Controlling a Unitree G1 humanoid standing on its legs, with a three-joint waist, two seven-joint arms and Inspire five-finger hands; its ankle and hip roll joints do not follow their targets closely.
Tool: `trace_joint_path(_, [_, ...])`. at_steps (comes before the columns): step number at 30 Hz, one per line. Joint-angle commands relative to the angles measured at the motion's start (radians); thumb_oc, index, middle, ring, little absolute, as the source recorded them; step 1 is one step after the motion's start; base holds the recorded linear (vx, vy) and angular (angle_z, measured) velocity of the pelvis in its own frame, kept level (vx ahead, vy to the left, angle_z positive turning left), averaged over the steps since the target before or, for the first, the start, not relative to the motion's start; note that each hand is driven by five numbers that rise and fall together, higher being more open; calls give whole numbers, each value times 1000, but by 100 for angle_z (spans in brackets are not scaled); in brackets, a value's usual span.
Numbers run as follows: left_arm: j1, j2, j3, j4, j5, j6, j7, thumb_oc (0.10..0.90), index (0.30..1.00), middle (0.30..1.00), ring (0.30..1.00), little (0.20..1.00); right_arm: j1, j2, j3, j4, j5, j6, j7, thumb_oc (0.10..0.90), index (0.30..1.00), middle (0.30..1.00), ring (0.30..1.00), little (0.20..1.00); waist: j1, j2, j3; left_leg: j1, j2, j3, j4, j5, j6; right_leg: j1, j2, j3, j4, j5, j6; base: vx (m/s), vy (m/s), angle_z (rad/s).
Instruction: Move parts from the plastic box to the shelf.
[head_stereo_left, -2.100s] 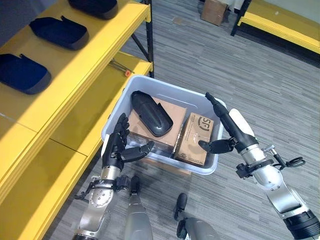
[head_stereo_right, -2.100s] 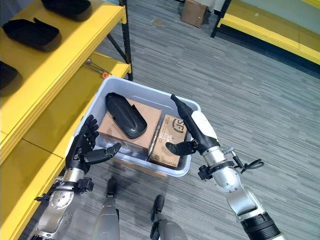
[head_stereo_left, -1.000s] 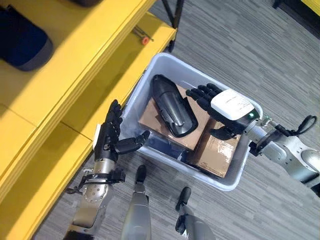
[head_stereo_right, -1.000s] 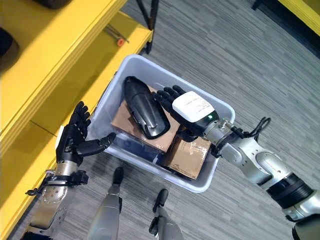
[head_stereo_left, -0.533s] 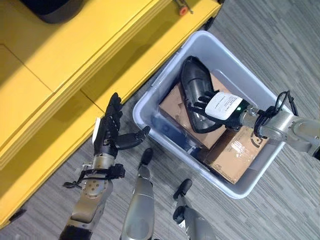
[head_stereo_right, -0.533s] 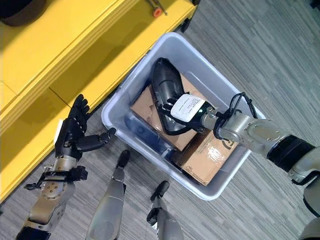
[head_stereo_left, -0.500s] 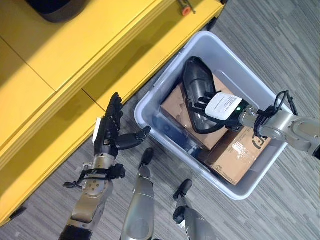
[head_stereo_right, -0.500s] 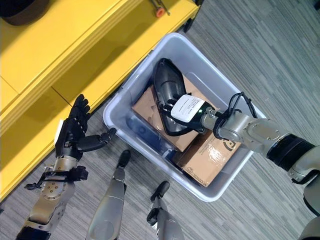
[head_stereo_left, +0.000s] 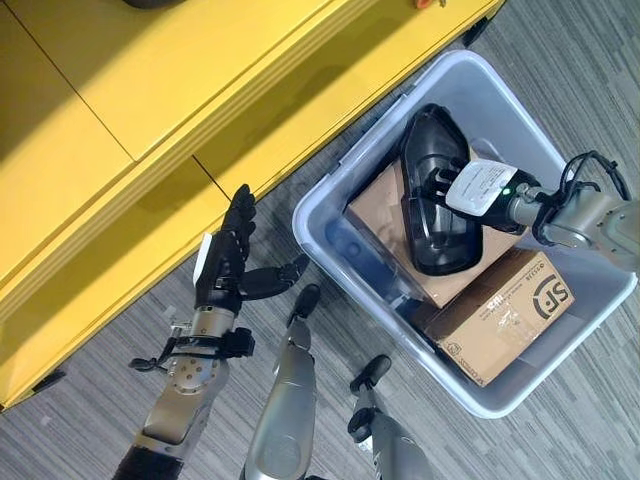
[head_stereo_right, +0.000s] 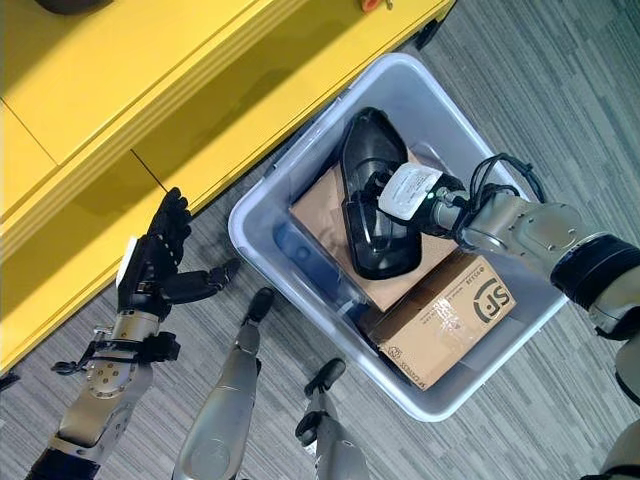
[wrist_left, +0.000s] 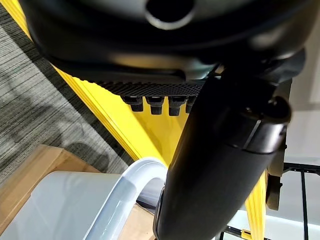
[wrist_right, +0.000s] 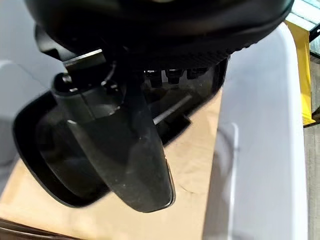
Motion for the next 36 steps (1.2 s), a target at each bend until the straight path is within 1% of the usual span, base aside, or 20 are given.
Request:
trace_joint_path(1, [-32,83,34,-137,12,-112,-8,900,1000,1000,1000,1000,-133,-76,30,36,-37,30,-20,900,1000,1000,1000,1000,22,-76,40,-68,-39,42,-27,25,-31,230,16,-11,28,-75,13,11,-2,6])
trace_joint_path(5, [-34,93,40,-144,14,-110,-4,900,1000,1000,1000,1000,-133,-91,30,68,-59,36,-24,900,1000,1000,1000,1000,24,-89,47,-87,-46,39,-25,23,-32,222,17,-19,18,-72,15,7,0,2])
trace_joint_path(9, [-35,89,44,-138,16,-112,1,900,1000,1000,1000,1000,-126,-98,30,112,-68,48,-33,900,1000,1000,1000,1000,18,-88,52,-105,-54,37,-23,22,-32,217,17,-24,10,-66,17,5,0,2])
trace_joint_path(15, [-38,73,52,-142,11,-117,10,900,1000,1000,1000,1000,-108,-85,30,168,-80,63,-50,900,1000,1000,1000,1000,14,-67,59,-140,-70,31,-16,20,-32,202,19,-39,5,-68,18,1,-1,2])
trace_joint_path(17, [-38,71,54,-143,12,-119,11,900,1000,1000,1000,1000,-104,-84,30,171,-82,65,-50,900,1000,1000,1000,1000,13,-64,60,-144,-71,31,-16,20,-32,198,20,-40,3,-69,18,5,-1,5])
trace_joint_path(18, [-42,63,55,-141,14,-120,15,900,1000,1000,1000,1000,-102,-72,30,171,-81,66,-52,900,1000,1000,1000,1000,8,-57,64,-155,-73,30,-12,18,-31,193,21,-41,0,-71,18,0,0,0])
trace_joint_path(22, [-44,48,57,-139,12,-122,21,900,1000,1000,1000,1000,-98,-52,30,173,-85,69,-57,900,1000,1000,1000,1000,5,-45,70,-175,-78,25,-8,17,-30,181,21,-47,-2,-70,21,0,0,0])
trace_joint_path(29, [-46,35,54,-138,10,-125,28,900,1000,1000,1000,1000,-94,-31,30,161,-97,65,-62,900,1000,1000,1000,1000,0,-35,70,-196,-86,23,0,13,-27,170,22,-52,-2,-74,21,2,2,7])
trace_joint_path(30, [-46,31,57,-136,11,-126,30,900,1000,1000,1000,1000,-93,-18,30,132,-105,55,-59,900,1000,1000,1000,1000,-3,-34,70,-202,-87,23,-2,13,-26,163,25,-53,-2,-78,22,-3,6,5])
trace_joint_path(36, [-49,32,53,-144,17,-125,32,900,1000,1000,1000,1000,-66,-6,30,81,-113,29,-37,900,1000,1000,1000,1000,-5,-32,70,-208,-90,18,-7,16,-28,159,32,-62,-2,-88,20,-2,-3,3])
